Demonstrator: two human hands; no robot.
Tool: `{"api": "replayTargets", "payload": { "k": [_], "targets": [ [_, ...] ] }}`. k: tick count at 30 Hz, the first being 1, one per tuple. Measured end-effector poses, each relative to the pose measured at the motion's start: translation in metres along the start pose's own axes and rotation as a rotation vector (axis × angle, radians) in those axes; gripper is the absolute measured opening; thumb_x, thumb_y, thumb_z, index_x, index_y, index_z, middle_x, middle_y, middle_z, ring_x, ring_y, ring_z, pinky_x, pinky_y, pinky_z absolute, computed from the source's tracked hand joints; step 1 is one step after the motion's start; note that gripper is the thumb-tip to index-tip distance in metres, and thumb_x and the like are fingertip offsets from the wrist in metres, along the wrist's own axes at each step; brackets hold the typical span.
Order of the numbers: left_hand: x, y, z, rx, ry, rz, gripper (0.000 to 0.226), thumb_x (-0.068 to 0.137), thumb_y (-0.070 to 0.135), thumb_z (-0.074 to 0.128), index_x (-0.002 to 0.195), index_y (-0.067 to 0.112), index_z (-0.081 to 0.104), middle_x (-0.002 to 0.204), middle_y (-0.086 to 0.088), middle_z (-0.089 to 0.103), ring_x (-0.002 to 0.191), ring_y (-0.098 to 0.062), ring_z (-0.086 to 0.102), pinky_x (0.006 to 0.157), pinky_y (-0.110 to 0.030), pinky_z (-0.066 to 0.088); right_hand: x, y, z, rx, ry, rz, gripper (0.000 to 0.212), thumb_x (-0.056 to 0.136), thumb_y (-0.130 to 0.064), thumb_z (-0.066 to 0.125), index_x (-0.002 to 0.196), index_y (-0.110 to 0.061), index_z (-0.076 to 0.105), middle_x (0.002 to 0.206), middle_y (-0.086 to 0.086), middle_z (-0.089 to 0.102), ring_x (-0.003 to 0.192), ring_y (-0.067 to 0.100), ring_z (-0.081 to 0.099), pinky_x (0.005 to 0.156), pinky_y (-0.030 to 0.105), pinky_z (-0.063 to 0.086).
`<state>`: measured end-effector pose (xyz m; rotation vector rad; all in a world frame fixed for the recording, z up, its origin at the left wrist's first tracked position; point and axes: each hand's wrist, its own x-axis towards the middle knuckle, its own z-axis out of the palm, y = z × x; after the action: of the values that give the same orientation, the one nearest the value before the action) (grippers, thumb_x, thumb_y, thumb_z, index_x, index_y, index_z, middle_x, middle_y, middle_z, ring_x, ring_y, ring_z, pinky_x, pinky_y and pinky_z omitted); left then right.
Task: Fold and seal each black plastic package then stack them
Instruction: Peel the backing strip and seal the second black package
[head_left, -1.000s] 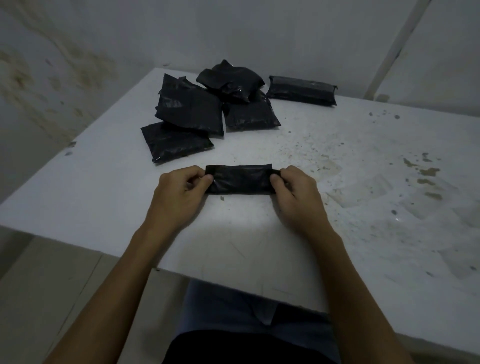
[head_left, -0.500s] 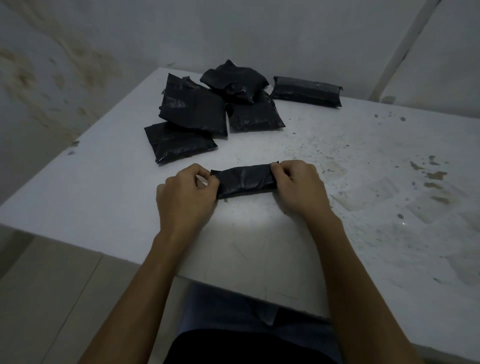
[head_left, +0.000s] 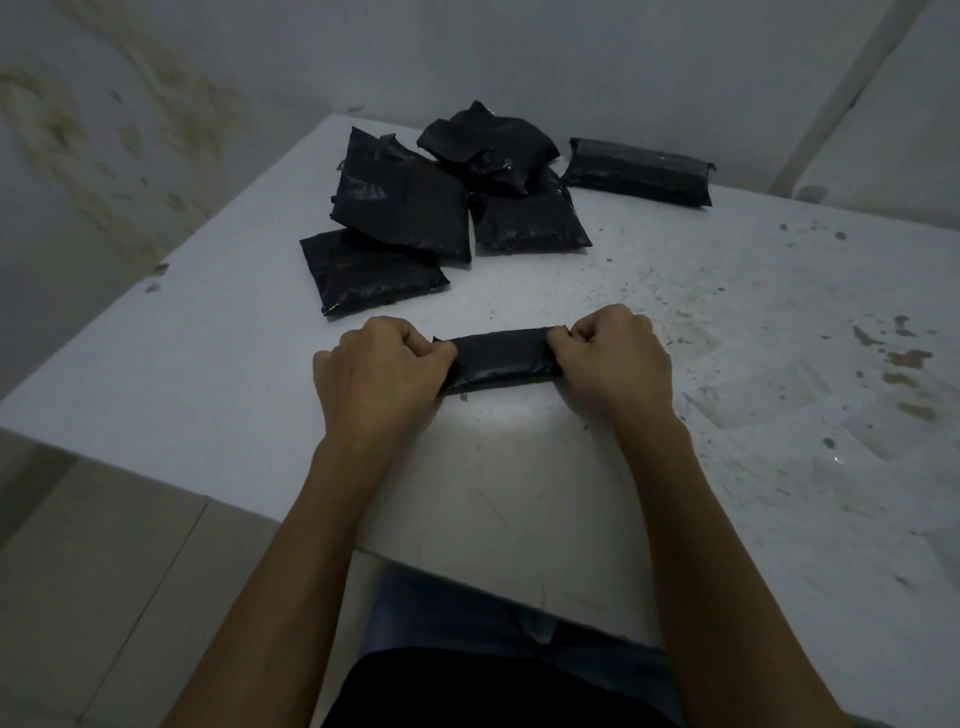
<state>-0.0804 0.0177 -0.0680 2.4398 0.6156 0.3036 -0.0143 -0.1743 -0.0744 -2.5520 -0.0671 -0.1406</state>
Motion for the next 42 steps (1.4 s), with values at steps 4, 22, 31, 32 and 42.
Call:
{"api": "replayTargets", "payload": {
  "k": [4,22,31,32,42],
  "targets": [
    [0.004,0.000,0.000,0.034,-0.008,0.014,0.028,0.090,0.044,0.065,0.071,0.024,0.068,0.067,0.010,0.062,0.069,-0.010,0.057,0.092,-0.047,0.052,0.001,-0.002,-0.002,0.010,-0.022,0.024,0.043,0.093,-0.038,0.063,0.068,-0.003,0.067,0.056,0.002,0.052,0.064,0.028,0.063,0.066,0.039,0.055],
    [0.002,0.021,0.001,0.367,-0.046,0.406,0.034,0.101,0.045,0.050,0.117,0.026,0.074,0.105,0.005,0.054,0.096,-0.012,0.043,0.087,-0.036,0.028,-0.001,0.006,-0.006,0.005,-0.058,0.044,0.026,0.090,-0.047,0.069,0.107,-0.027,0.069,0.096,0.001,0.067,0.090,0.021,0.064,0.084,0.039,0.055],
    [-0.008,0.020,0.023,0.200,-0.082,0.488,0.054,0.091,0.061,0.061,0.130,0.024,0.056,0.123,0.001,0.052,0.109,-0.018,0.052,0.093,-0.036,0.048,-0.006,0.013,-0.022,-0.048,-0.282,-0.042,0.023,0.087,-0.048,0.076,0.076,-0.029,0.069,0.079,-0.007,0.063,0.076,0.015,0.061,0.070,0.032,0.050],
    [-0.007,0.017,0.024,0.141,-0.126,0.534,0.053,0.090,0.059,0.064,0.129,0.026,0.054,0.124,0.003,0.051,0.108,-0.017,0.052,0.092,-0.034,0.048,-0.007,0.014,-0.022,-0.046,-0.309,-0.053,0.025,0.086,-0.049,0.077,0.073,-0.029,0.068,0.080,-0.006,0.063,0.076,0.015,0.060,0.069,0.032,0.049],
    [0.022,0.016,0.020,0.034,-0.462,0.657,0.080,0.064,0.075,0.078,0.125,0.042,0.039,0.130,0.018,0.045,0.106,-0.012,0.053,0.083,-0.034,0.052,-0.014,0.024,-0.034,0.045,-0.232,-0.044,0.021,0.087,-0.045,0.077,0.078,-0.026,0.075,0.073,-0.008,0.065,0.071,0.009,0.061,0.067,0.029,0.049]
  ]
}}
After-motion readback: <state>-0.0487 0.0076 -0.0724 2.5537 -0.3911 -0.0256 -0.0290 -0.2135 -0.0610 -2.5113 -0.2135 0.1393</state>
